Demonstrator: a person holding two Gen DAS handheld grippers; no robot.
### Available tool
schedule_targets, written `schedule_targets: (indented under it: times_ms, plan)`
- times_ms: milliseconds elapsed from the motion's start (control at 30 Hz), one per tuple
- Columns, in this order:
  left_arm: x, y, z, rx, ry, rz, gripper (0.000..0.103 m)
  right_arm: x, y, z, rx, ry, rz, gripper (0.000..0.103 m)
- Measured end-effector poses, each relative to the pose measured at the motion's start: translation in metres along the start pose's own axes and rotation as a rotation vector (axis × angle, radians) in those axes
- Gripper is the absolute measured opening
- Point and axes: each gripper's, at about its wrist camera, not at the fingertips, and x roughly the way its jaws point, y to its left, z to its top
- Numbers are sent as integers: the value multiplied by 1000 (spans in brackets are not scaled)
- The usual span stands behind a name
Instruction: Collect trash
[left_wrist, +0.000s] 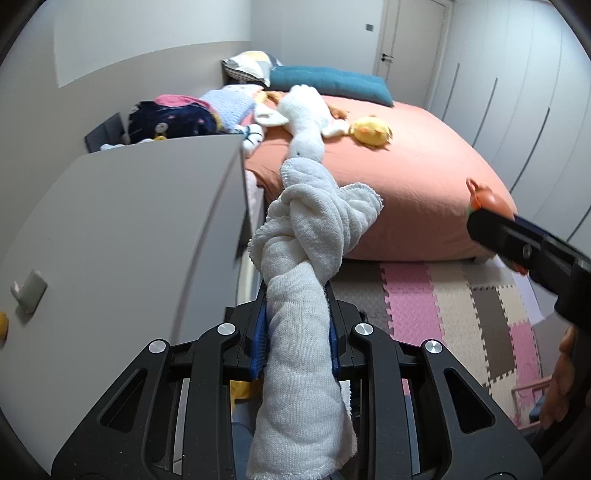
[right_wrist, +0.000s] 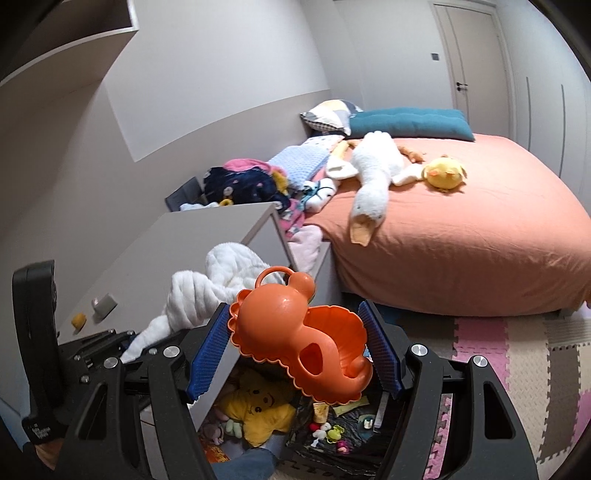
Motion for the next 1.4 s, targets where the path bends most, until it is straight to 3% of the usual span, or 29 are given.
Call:
schedule_targets:
  times_ms: [100, 200, 267, 400, 967, 1400]
  plan:
    - [9, -10, -2, 20, 23, -6, 26, 1, -11, 0, 20, 3, -17, 71]
    - [21, -17, -5, 42, 73, -17, 38, 7, -19, 1, 36, 21, -42, 71]
    - [26, -21, -7, 57, 97, 10, 96, 14, -25, 2, 42, 36, -86, 76]
    - [27, -17, -6, 72, 79, 107, 97, 16, -39, 2, 73, 19, -136, 80]
    - [7, 13, -11, 18, 57, 141, 97, 29, -16, -4, 45, 45, -71, 80]
    - [-19, 72, -14, -43, 25, 207, 97, 46, 46, 2, -30, 44, 25, 80]
